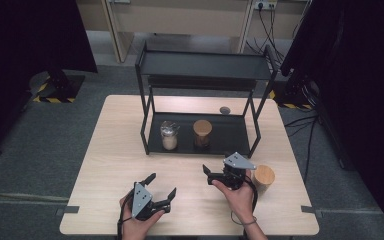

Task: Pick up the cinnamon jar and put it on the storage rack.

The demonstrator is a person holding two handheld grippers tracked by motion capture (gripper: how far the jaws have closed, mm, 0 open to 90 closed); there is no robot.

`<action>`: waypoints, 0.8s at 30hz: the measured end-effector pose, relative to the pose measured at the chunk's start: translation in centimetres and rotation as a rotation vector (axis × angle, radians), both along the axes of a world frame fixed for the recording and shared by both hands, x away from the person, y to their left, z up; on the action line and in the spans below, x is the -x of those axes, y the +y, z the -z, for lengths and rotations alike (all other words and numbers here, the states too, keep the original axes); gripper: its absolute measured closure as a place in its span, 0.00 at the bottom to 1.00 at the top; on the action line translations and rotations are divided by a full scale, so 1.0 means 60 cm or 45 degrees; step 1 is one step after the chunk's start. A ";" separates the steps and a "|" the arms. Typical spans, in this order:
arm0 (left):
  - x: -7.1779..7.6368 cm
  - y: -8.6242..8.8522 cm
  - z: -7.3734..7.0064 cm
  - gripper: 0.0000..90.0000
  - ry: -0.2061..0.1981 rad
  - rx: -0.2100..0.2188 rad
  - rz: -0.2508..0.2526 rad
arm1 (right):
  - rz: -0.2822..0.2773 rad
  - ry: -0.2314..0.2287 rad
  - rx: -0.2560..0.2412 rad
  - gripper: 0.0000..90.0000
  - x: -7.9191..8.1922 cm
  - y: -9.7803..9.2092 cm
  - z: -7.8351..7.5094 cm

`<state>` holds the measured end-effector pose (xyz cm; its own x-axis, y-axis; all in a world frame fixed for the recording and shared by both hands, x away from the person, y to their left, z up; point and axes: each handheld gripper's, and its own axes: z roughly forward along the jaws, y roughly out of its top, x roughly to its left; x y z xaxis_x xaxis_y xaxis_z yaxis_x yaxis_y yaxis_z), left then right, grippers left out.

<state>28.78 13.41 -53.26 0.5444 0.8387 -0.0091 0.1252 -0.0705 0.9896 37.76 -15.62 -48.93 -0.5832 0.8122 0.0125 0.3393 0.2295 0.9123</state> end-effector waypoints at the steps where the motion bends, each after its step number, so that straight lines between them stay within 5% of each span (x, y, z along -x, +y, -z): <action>1: 0.000 0.000 0.000 0.14 0.002 -0.004 0.000 | -0.002 0.000 0.000 0.05 0.002 -0.001 0.001; 24: 0.000 0.000 0.000 0.14 0.002 -0.004 -0.001 | -0.032 0.006 0.013 0.05 0.045 -0.018 0.012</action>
<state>28.78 13.42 -53.25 0.5435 0.8394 -0.0074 0.1272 -0.0737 0.9891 35.05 -16.71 -49.65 -0.6034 0.7974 0.0072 0.3377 0.2474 0.9082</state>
